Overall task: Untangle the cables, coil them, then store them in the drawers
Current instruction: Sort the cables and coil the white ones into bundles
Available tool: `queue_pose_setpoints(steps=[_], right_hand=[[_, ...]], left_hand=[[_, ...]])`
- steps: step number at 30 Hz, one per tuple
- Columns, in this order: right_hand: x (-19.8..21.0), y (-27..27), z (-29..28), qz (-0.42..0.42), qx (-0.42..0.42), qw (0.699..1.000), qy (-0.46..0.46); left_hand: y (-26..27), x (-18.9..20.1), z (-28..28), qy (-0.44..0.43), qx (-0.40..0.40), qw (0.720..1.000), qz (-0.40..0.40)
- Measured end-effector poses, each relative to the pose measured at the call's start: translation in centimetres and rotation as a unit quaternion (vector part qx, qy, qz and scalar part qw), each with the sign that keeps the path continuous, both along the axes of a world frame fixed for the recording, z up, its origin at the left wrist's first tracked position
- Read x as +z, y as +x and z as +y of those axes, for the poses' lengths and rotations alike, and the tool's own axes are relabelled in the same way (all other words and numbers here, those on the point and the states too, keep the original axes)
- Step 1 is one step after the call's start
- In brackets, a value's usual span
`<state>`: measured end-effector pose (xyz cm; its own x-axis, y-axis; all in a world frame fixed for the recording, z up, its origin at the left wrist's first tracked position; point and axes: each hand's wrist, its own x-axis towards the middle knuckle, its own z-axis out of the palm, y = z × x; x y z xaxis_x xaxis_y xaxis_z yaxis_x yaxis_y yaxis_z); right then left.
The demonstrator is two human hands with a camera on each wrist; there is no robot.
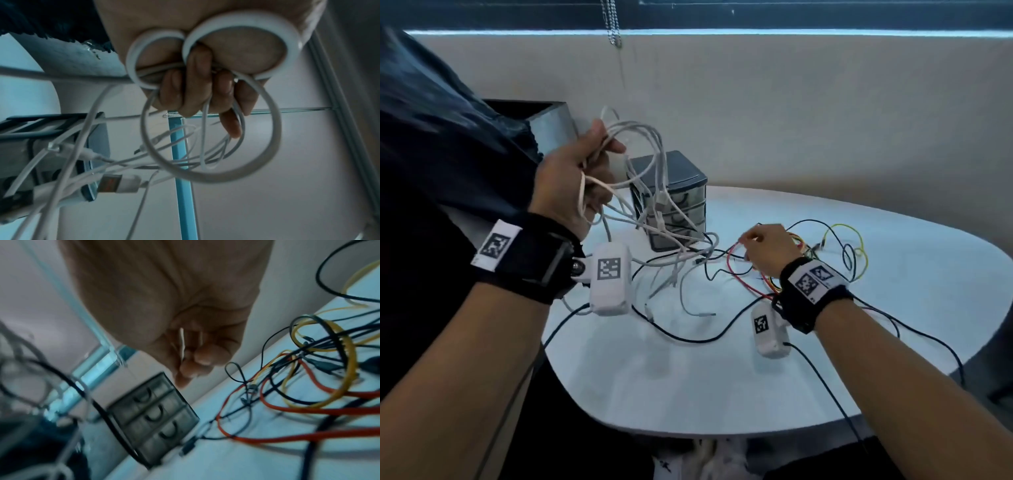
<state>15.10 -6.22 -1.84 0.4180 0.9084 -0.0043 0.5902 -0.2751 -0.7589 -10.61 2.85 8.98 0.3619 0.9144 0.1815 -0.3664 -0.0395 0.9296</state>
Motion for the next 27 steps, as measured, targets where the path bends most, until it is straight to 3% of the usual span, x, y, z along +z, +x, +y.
queue_pose_setpoints(steps=[3, 5, 10, 14, 19, 24, 27], right_hand=[[-3.0, -1.5, 1.6, 0.019, 0.115, 0.981, -0.157], [-4.1, -3.4, 2.1, 0.027, 0.173, 0.963, -0.202], [-4.6, -4.8, 2.7, 0.071, 0.18, 0.971, -0.14], [-3.4, -0.8, 1.4, 0.055, 0.097, 0.992, -0.058], [-1.5, 7.3, -1.3, -0.015, -0.063, 0.997, -0.044], [-0.7, 12.1, -3.8, -0.009, -0.261, 0.965, 0.002], [-0.7, 13.8, -4.4, 0.044, -0.339, 0.939, 0.039]], left_hand=[[-0.9, 1.1, 0.3, 0.013, 0.02, 1.0, 0.006], [-1.3, 1.5, 0.3, 0.01, 0.026, 1.0, 0.006], [-2.5, 0.8, 0.6, -0.005, 0.033, 0.999, -0.006], [-3.5, -0.8, 1.1, -0.024, 0.061, 0.998, 0.0], [-3.2, -4.0, 1.4, -0.065, 0.077, 0.995, -0.006], [-3.3, -6.9, 2.0, -0.089, 0.111, 0.99, -0.003], [-4.0, -7.5, 2.4, -0.098, 0.158, 0.982, -0.013]])
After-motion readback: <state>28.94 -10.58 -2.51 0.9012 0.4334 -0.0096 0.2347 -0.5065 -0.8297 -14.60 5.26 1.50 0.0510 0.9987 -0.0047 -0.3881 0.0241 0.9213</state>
